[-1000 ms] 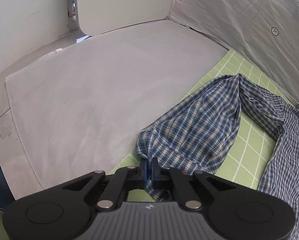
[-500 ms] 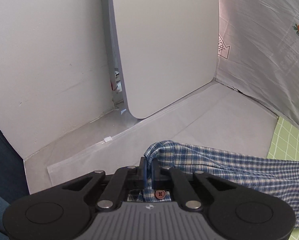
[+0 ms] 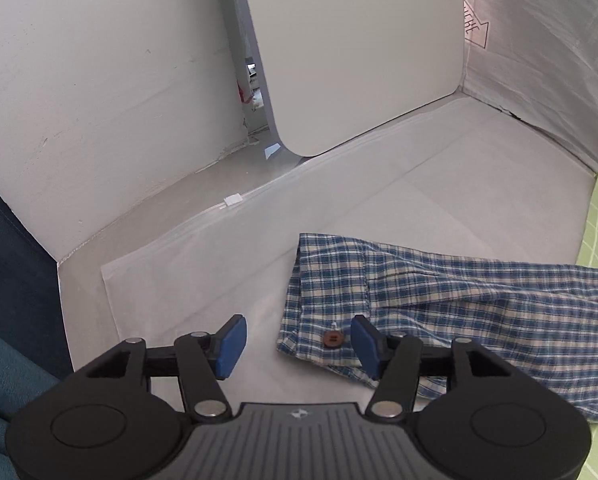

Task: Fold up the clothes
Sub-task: 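Lay the sleeve flat on the mat and open the left gripper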

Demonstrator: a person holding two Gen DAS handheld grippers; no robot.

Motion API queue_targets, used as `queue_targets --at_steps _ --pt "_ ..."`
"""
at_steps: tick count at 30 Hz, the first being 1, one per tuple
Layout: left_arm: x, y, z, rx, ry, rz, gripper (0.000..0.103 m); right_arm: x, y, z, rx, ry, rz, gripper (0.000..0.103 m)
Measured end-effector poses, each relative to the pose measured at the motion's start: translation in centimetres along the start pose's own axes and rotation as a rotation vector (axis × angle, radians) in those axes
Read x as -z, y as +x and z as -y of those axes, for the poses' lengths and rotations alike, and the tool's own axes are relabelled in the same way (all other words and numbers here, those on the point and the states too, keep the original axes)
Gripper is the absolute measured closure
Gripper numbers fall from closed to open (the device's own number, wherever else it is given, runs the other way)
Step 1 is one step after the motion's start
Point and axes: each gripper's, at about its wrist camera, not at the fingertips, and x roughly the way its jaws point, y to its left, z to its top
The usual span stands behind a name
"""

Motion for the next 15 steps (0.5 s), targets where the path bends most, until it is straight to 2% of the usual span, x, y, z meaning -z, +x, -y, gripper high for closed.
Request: queue_targets --at_steps 3,8,10,13,15 --pt "2.2 -2.7 1.3 0.12 0.021 0.009 0.035 0.0 0.0 0.0 0.001 0.0 0.0 0.0" --pt "6.6 -6.5 6.8 0.33 0.21 -0.03 0.029 -0.2 0.1 0.2 -0.022 -0.012 -0.007 0.0" --pt "8.6 -8.2 9.7 0.416 0.334 -0.042 0.028 -0.5 0.1 0.4 -0.053 -0.034 -0.02 0.0" --pt "12.2 -11.5 13.6 0.481 0.546 -0.002 0.02 -1.3 -0.2 1.0 -0.116 -0.078 -0.069 0.0" --pt "14.8 -13.3 15.6 0.511 0.669 0.013 0.02 -1.7 -1.0 1.6 -0.153 -0.103 -0.076 0.0"
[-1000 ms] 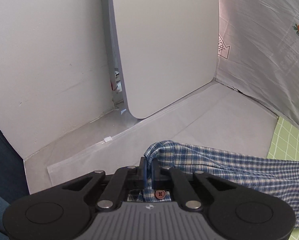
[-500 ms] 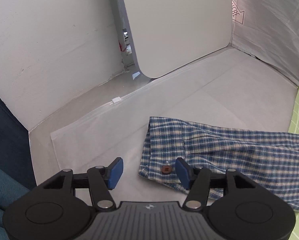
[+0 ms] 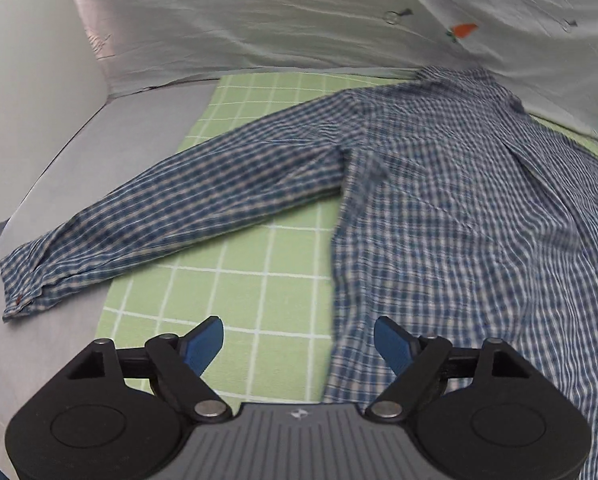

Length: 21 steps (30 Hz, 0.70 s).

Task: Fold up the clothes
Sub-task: 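Lay the sleeve flat on the mat and open the left gripper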

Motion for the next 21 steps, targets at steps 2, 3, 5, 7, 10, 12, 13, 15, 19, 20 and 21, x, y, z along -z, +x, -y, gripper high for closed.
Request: queue_targets --at_steps 2,3,5,7,10,12,13,15,19,20,21 --pt "0.7 -0.1 3.0 0.024 0.08 -0.018 0.02 -0.1 -1.4 1.2 -0.007 0.007 0.019 0.0" --pt "1.0 -0.1 4.3 0.033 0.106 -0.029 0.02 -0.1 -2.0 2.1 -0.011 0.018 0.02 0.0" --pt "1.5 -0.1 6.4 0.038 0.137 -0.051 0.02 -0.2 -3.2 4.1 -0.012 0.038 0.021 0.0" --pt "1.9 0.2 7.9 0.025 0.13 -0.069 0.02 -0.3 -4.0 6.7 0.004 0.05 0.018 0.0" --pt "2.0 1.0 9.2 0.004 0.101 -0.093 0.02 -0.4 -4.5 11.0 0.043 0.079 0.015 0.0" --pt "2.2 2.0 9.9 -0.025 0.075 -0.126 0.02 -0.6 -4.2 13.9 0.084 0.111 0.009 0.0" --pt "2.1 2.1 10.1 -0.035 0.065 -0.126 0.018 -0.8 -3.8 15.2 0.108 0.133 0.001 0.0" --pt "2.1 2.2 10.3 -0.049 0.031 -0.124 0.017 -1.2 -2.9 17.7 0.151 0.178 -0.014 0.0" --pt "1.8 2.6 10.4 -0.082 -0.035 -0.132 0.008 -2.4 -0.7 22.5 0.2 0.249 -0.007 0.0" --pt "1.7 2.8 10.5 -0.089 -0.036 -0.13 0.007 -2.9 -0.1 23.7 0.211 0.278 0.0 0.0" --pt "1.7 2.9 10.6 -0.096 -0.036 -0.128 0.004 -3.3 0.4 24.9 0.223 0.308 0.008 0.0"
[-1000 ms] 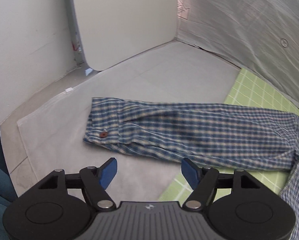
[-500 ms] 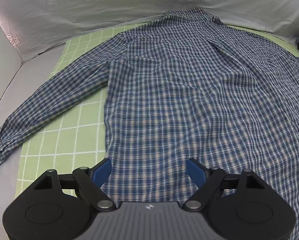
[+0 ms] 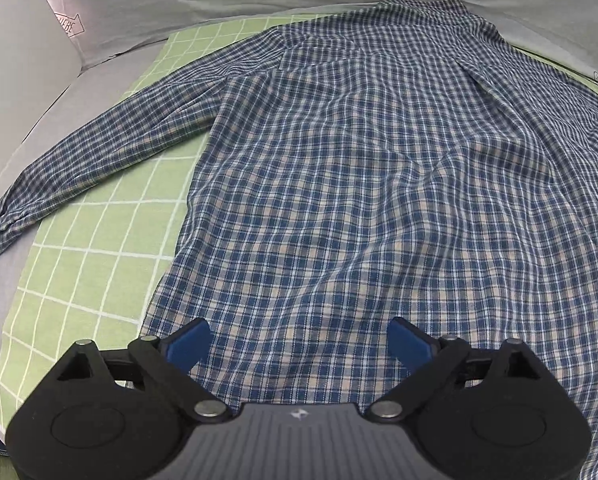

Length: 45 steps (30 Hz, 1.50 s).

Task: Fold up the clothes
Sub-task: 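Lay the sleeve flat on the mat and open the left gripper, then grasp the other sleeve cuff with the right gripper and pull it straight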

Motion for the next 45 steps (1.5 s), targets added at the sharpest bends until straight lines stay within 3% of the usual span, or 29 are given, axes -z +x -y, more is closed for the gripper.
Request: queue_targets --at_steps 4,9,13,15,16,19,20,22,29,38,40,41,45 --pt "-0.4 0.4 0.1 -0.004 0.004 0.013 0.0 -2.9 3.3 3.2 0.048 0.128 0.026 0.0" --pt "-0.8 1.3 -1.1 0.034 -0.149 -0.034 0.0 -6.3 7.4 6.4 0.114 0.329 0.064 0.0" --pt "-1.0 1.4 -0.6 0.033 -0.147 -0.039 0.0 -7.3 9.7 7.6 0.205 0.408 0.062 0.003" --pt "-1.2 1.6 -0.7 0.038 -0.139 -0.046 0.0 -7.5 10.3 7.7 0.262 0.404 0.061 0.013" --pt "-1.3 1.6 -0.7 0.043 -0.131 -0.047 0.0 -7.6 10.4 7.4 0.293 0.385 0.057 0.023" --pt "-1.4 1.8 -0.8 0.058 -0.103 -0.046 0.0 -7.4 9.9 6.8 0.303 0.336 0.057 0.072" --pt "-1.5 1.8 -0.8 0.063 -0.093 -0.046 0.0 -7.2 9.7 6.7 0.305 0.331 0.058 0.081" --pt "-1.4 1.8 -0.9 0.073 -0.074 -0.041 0.0 -6.8 9.0 6.7 0.317 0.348 0.071 0.085" --pt "-1.2 1.8 -1.2 0.113 0.006 -0.008 0.0 -5.1 6.5 7.0 0.382 0.399 0.089 0.087" --pt "-1.6 2.1 -1.4 0.189 0.144 0.024 0.0 -2.2 2.1 5.6 0.472 0.348 0.137 0.086" --pt "-1.5 2.1 -1.5 0.2 0.162 0.032 0.0 -1.8 1.6 5.6 0.492 0.342 0.13 0.08" --pt "-1.5 2.1 -1.5 0.204 0.169 0.035 0.0 -1.6 1.4 5.6 0.502 0.339 0.126 0.068" --pt "-1.5 2.1 -1.5 0.213 0.183 0.045 0.0 -1.1 0.6 5.9 0.532 0.346 0.12 0.061"
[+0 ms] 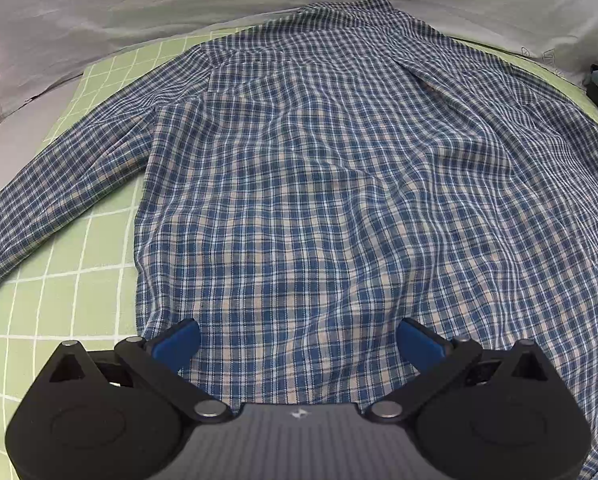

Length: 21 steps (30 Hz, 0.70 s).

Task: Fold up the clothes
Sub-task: 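Grasp the other sleeve cuff with the right gripper and pull it straight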

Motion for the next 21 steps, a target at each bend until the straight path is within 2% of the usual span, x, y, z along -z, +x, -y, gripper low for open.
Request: queue_targets --at_steps 1,4,6,7,11,18,21 --pt "0.1 0.0 0.0 -0.001 -0.003 0.004 0.0 0.0 -0.3 0.2 0.004 0.002 0.009 0.059" --pt "0.2 -0.1 0.2 -0.011 -0.02 0.016 0.0 0.1 -2.1 -0.5 -0.01 -0.098 0.097 0.059" --pt "0.2 -0.1 0.3 -0.02 -0.035 0.021 0.0 0.2 -2.8 -1.1 -0.026 -0.161 0.14 0.062" --pt "0.2 -0.1 0.3 -0.024 -0.043 0.022 0.0 0.2 -2.7 -1.3 -0.047 -0.179 0.137 0.065" --pt "0.2 0.0 0.5 -0.04 -0.072 0.017 0.0 0.1 -1.6 -2.2 -0.135 -0.227 0.103 0.09" --pt "0.2 0.0 0.7 -0.069 -0.124 0.005 0.0 -0.4 3.6 -0.4 -0.119 -0.122 -0.039 0.095" --pt "0.3 -0.1 0.8 -0.08 -0.145 0.004 0.0 -0.6 4.3 0.0 -0.149 -0.122 -0.051 0.092"
